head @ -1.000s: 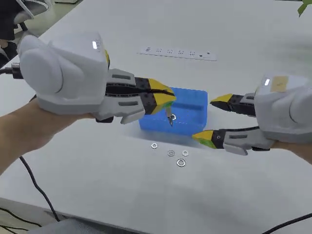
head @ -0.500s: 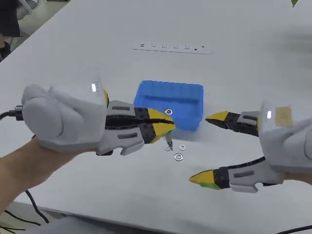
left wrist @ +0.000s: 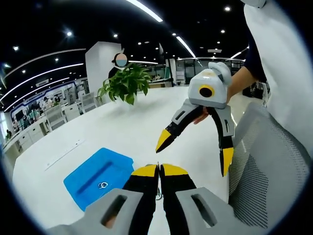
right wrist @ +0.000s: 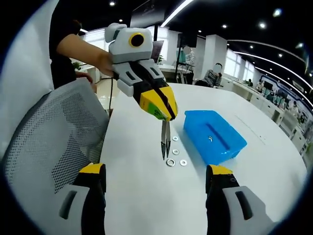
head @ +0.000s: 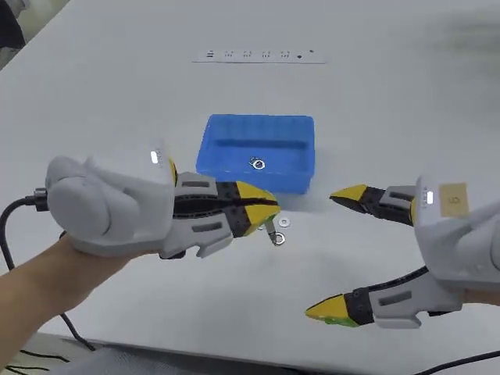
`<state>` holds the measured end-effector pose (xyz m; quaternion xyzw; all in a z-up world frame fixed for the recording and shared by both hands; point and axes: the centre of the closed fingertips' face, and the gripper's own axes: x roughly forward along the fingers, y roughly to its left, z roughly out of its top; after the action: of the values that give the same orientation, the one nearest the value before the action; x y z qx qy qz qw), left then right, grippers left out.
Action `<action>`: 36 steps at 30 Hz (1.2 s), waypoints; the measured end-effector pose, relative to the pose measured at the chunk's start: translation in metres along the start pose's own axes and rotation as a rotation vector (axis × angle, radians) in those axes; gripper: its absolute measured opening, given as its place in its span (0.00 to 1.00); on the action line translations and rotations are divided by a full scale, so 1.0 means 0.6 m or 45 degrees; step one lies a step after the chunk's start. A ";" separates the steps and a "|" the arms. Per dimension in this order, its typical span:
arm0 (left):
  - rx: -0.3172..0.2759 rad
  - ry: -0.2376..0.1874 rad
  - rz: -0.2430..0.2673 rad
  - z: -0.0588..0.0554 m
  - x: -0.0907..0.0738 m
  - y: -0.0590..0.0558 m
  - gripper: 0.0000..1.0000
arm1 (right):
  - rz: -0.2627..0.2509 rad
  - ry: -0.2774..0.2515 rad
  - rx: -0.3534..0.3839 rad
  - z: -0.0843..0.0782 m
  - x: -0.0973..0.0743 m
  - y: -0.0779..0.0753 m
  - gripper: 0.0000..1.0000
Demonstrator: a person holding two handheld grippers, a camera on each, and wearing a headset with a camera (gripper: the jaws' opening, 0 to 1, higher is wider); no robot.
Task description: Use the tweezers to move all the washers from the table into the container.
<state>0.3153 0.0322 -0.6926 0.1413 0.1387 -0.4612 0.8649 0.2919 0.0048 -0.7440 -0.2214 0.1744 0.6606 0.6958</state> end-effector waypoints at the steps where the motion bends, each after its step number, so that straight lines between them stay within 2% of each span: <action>1: 0.001 -0.001 -0.001 0.001 0.003 0.002 0.05 | -0.004 -0.005 0.017 -0.001 0.000 -0.001 0.85; 9: 0.003 0.031 -0.019 -0.012 0.014 0.003 0.05 | 0.015 0.002 0.041 -0.011 0.001 0.006 0.84; 18: -0.005 0.029 -0.039 -0.014 0.021 0.004 0.05 | 0.032 -0.006 0.061 -0.010 0.003 0.013 0.83; 22: 0.001 0.056 -0.053 -0.016 0.020 0.007 0.05 | 0.043 0.011 0.053 -0.012 0.013 0.009 0.82; 25: 0.008 0.090 -0.098 -0.021 0.017 0.006 0.05 | 0.049 0.007 0.045 -0.005 0.025 0.001 0.81; 29: 0.022 0.113 -0.164 -0.023 0.016 -0.007 0.05 | 0.065 0.008 0.007 0.010 0.047 -0.013 0.74; 36: -0.005 0.119 -0.139 -0.028 0.015 0.003 0.05 | 0.109 -0.015 -0.013 0.031 0.083 -0.034 0.52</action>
<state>0.3196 0.0326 -0.7110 0.1531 0.1873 -0.5005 0.8313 0.3147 0.0560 -0.7534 -0.2133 0.1763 0.6920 0.6668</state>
